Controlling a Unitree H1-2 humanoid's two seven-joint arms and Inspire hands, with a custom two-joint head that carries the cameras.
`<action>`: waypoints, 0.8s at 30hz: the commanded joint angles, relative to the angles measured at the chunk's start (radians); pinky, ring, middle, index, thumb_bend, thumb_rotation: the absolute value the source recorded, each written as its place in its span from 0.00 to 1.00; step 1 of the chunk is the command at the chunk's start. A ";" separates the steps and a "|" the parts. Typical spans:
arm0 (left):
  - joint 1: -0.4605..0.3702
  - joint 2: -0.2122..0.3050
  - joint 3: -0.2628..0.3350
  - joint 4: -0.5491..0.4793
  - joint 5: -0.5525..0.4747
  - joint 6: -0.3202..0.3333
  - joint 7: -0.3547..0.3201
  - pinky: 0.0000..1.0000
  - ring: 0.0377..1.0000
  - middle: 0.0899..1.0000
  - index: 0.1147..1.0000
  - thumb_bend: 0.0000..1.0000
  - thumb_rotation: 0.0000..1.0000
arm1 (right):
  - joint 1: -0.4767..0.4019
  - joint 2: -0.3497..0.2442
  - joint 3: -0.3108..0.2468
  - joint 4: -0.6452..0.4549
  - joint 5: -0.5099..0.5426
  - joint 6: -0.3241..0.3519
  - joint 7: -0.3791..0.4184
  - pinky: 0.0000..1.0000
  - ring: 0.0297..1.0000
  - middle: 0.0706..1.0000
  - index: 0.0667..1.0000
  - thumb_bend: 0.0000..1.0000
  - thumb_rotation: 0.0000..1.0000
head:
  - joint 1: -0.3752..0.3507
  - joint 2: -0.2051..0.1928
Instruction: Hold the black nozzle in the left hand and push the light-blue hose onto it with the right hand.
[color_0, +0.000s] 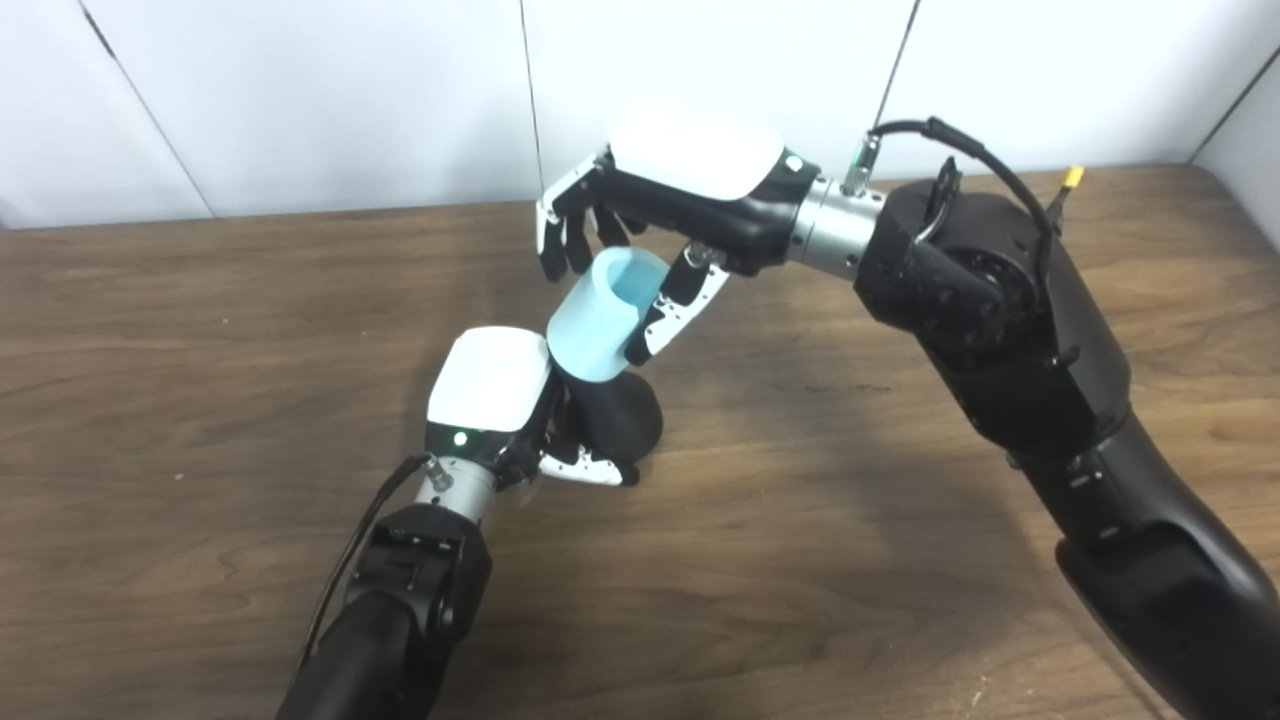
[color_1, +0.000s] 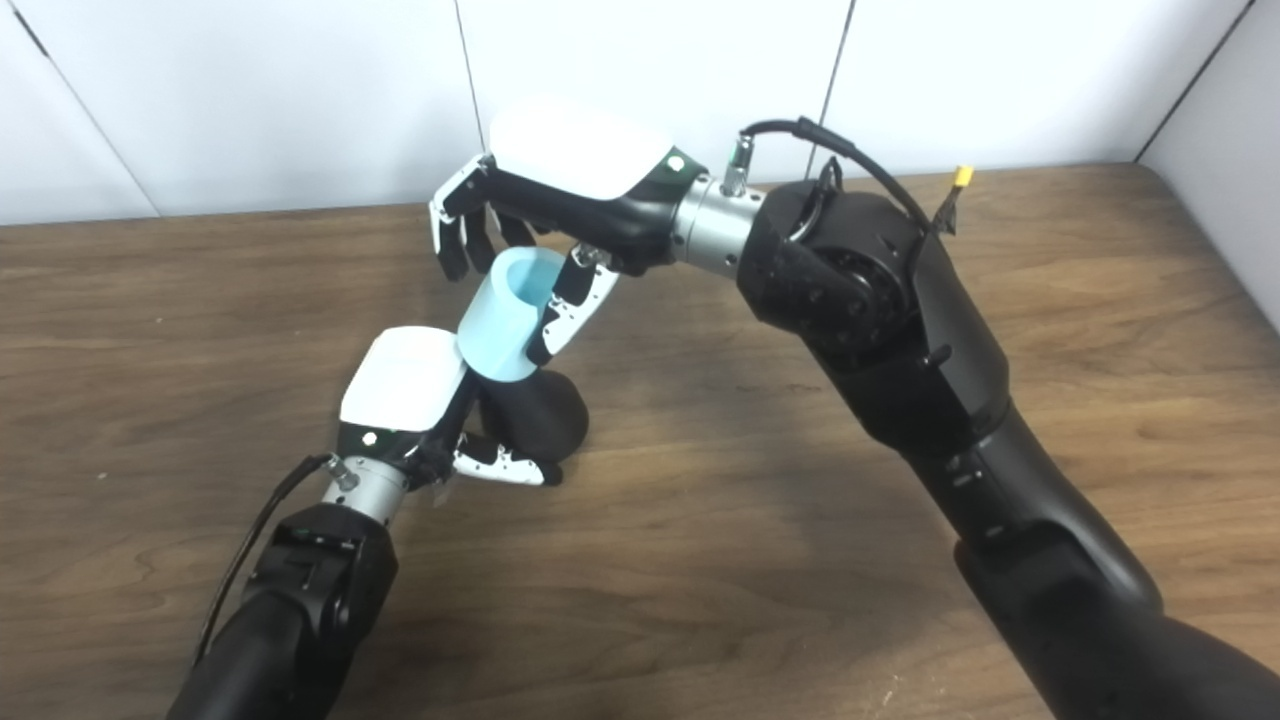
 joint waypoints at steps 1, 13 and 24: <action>-0.003 -0.009 -0.016 -0.018 0.004 -0.014 -0.011 0.49 0.53 0.47 0.40 0.52 0.00 | -0.064 -0.023 -0.016 -0.026 -0.001 0.001 0.000 0.31 0.36 0.46 0.49 0.51 0.00 | -0.001 0.001; -0.005 -0.010 -0.015 -0.027 0.004 -0.015 -0.025 0.50 0.54 0.48 0.39 0.52 0.00 | -0.134 -0.066 0.004 -0.045 0.002 0.000 0.104 0.29 0.35 0.45 0.49 0.51 0.00 | -0.011 0.008; -0.006 -0.013 -0.017 -0.021 0.010 -0.016 -0.008 0.47 0.52 0.47 0.40 0.52 0.00 | -0.127 -0.098 0.031 -0.008 0.028 -0.029 0.131 0.21 0.35 0.44 0.47 0.51 0.00 | -0.011 0.009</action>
